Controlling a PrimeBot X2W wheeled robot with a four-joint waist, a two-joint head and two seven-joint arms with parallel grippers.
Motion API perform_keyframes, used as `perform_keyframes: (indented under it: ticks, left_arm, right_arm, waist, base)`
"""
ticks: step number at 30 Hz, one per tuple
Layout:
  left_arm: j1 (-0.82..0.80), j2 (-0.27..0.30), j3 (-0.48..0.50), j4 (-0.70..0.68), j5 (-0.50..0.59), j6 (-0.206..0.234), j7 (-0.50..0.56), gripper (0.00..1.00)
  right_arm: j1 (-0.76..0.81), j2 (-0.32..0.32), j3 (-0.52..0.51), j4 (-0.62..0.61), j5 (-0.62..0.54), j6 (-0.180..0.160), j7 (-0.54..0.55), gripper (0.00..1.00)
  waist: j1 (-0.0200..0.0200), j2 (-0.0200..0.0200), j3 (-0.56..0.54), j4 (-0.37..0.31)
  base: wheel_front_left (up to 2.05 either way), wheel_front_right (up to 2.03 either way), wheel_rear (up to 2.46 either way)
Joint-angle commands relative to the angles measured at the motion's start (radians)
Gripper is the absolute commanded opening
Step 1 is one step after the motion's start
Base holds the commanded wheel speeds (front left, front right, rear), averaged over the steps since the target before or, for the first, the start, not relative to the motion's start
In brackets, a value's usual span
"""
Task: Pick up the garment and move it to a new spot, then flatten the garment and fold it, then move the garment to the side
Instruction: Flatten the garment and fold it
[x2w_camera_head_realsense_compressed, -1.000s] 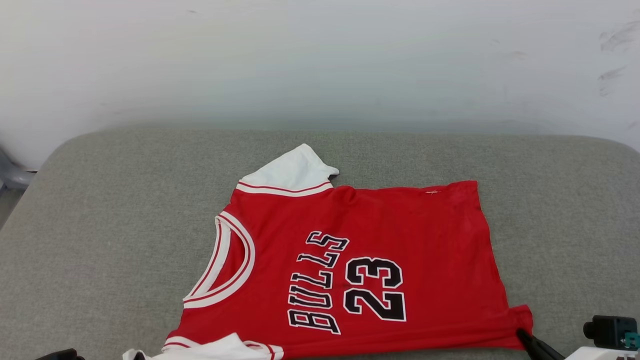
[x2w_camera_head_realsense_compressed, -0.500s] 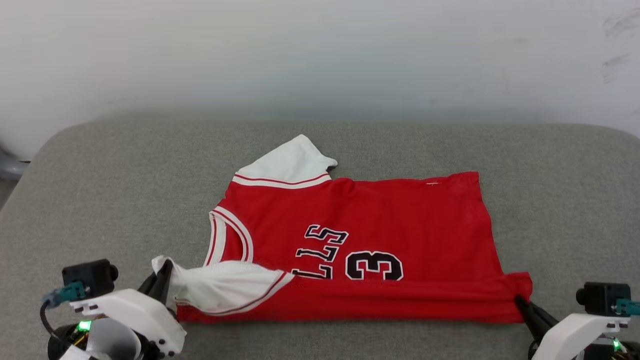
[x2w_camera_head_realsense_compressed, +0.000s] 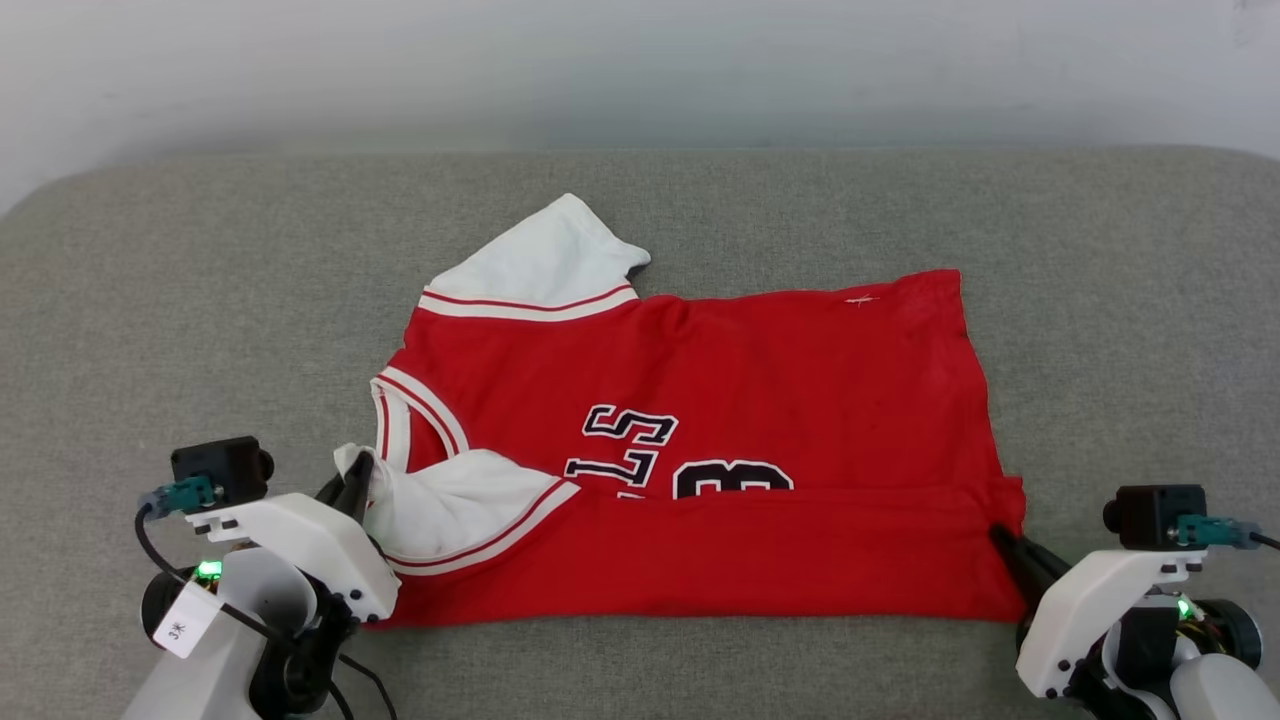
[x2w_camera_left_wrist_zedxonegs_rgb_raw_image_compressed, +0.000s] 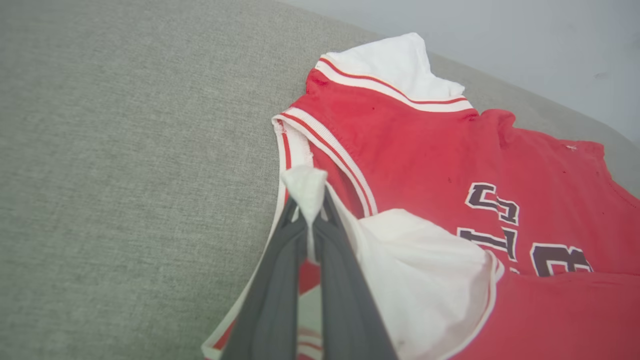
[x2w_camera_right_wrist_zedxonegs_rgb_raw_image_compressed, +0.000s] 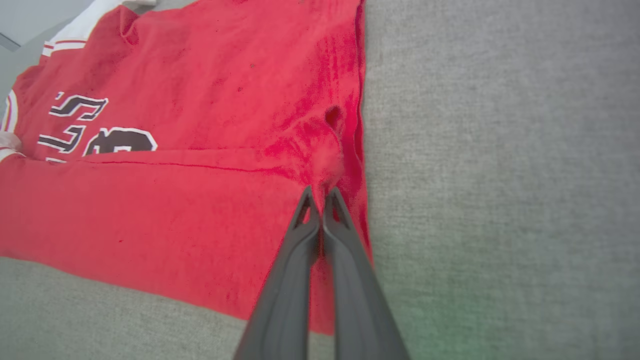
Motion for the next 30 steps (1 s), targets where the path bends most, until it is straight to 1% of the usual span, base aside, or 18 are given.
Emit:
perform_keyframes:
  ticks: [1,3,8,9,10,11,12,18,22,25,28,30]
  left_arm:
    - [-0.011,-0.002,-0.003,0.009,-0.002,-0.005,-0.004,0.00]
    - [-0.025,-0.015,-0.013,0.052,-0.006,-0.024,-0.008,0.00]
    - [-0.051,-0.028,-0.031,0.130,-0.015,-0.066,-0.006,0.00]
    - [-0.055,-0.032,-0.033,0.140,-0.018,-0.072,-0.006,0.00]
    - [-0.062,-0.033,-0.034,0.149,-0.019,-0.079,-0.005,0.20]
    - [-0.068,-0.033,-0.034,0.160,-0.021,-0.083,-0.003,0.41]
    - [-0.073,-0.032,-0.030,0.166,-0.025,-0.084,-0.009,1.00]
    - [-0.101,-0.023,-0.008,0.194,-0.024,-0.083,-0.046,1.00]
    - [-0.114,-0.009,0.001,0.189,-0.011,-0.064,-0.072,1.00]
    - [-0.114,0.002,0.003,0.169,0.000,-0.048,-0.077,1.00]
    - [-0.108,0.025,0.000,0.132,0.000,-0.032,-0.040,1.00]
    - [-0.097,0.052,-0.002,0.101,-0.013,-0.027,0.016,1.00]
  right_arm:
    - [-0.015,-0.002,0.005,0.008,-0.005,-0.001,-0.002,0.00]
    - [-0.026,0.000,0.018,0.032,-0.003,-0.001,-0.011,0.00]
    - [-0.036,-0.001,0.048,0.092,0.010,-0.001,-0.032,0.00]
    - [-0.037,-0.002,0.049,0.098,0.010,-0.001,-0.045,0.19]
    - [-0.039,-0.001,0.051,0.102,0.015,-0.001,-0.057,0.68]
    - [-0.042,-0.003,0.053,0.105,0.013,-0.001,-0.069,1.00]
    - [-0.046,-0.005,0.052,0.102,0.012,-0.001,-0.087,1.00]
    - [-0.053,-0.008,0.036,0.066,-0.005,-0.001,-0.207,1.00]
    - [-0.045,0.002,0.004,0.034,-0.054,-0.001,-0.290,1.00]
    - [-0.029,0.020,-0.028,0.003,-0.094,-0.001,-0.322,1.00]
    - [-0.003,0.047,-0.061,-0.037,-0.131,-0.001,-0.330,1.00]
    - [0.011,0.066,-0.074,-0.067,-0.145,-0.001,-0.324,1.00]
  waist:
    - [-0.0003,-0.0001,0.009,-0.003]
    - [-0.0003,-0.0001,0.015,-0.006]
    - [-0.0003,-0.0001,0.017,-0.008]
    - [-0.0003,-0.0001,0.014,-0.007]
    - [-0.0003,-0.0001,0.011,-0.006]
    - [-0.0003,-0.0001,0.006,-0.005]
    - [-0.0003,-0.0001,0.001,-0.005]
    - [-0.0003,-0.0001,-0.036,-0.002]
    - [-0.0003,-0.0001,-0.063,-0.003]
    - [-0.0003,-0.0001,-0.080,-0.003]
    - [-0.0003,-0.0001,-0.092,-0.003]
    - [-0.0003,-0.0001,-0.099,-0.006]
  base:
    - [0.00,0.00,0.00]
    - [0.00,0.00,0.00]
    - [0.00,0.00,0.00]
    - [0.00,0.00,0.00]
    - [0.00,0.00,0.00]
    - [0.00,0.00,0.00]
    - [0.00,0.00,0.00]
    - [0.00,0.00,0.00]
    - [0.00,0.00,0.00]
    - [0.00,0.00,0.00]
    - [0.00,0.00,0.00]
    - [0.00,0.00,0.00]
